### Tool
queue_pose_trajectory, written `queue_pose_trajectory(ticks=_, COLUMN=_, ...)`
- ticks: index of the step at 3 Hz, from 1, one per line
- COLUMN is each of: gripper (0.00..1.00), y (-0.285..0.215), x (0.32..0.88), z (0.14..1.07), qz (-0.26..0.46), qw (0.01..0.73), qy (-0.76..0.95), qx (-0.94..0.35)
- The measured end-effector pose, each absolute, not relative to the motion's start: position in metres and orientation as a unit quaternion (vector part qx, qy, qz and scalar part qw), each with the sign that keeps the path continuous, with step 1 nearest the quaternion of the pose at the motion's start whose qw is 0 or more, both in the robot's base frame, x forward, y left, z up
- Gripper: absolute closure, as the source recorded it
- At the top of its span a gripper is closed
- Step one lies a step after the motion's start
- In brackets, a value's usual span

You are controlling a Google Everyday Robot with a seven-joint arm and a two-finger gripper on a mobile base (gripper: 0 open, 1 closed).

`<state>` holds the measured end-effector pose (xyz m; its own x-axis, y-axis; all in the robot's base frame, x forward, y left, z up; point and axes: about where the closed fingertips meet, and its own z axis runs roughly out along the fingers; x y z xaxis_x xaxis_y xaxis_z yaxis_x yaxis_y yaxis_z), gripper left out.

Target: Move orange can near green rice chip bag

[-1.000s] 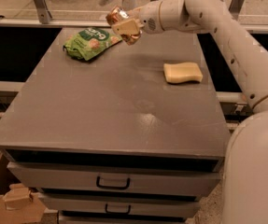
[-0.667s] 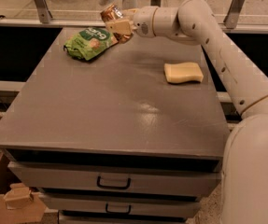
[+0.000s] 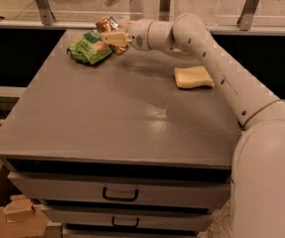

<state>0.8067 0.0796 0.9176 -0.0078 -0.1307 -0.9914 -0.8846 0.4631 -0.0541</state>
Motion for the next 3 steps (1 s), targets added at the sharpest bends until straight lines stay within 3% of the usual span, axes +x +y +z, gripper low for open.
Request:
queue_pose_trajectory(ticks=1, gripper=0.82, y=0.084, x=0.813, z=0.901, qz=0.323, qw=0.568, qy=0.635, qx=-0.412)
queue_pose_trajectory(ticks=3, gripper=0.35, y=0.067, x=0.825, z=0.891, qz=0.31, qw=0.58, qy=0.638, qx=-0.4)
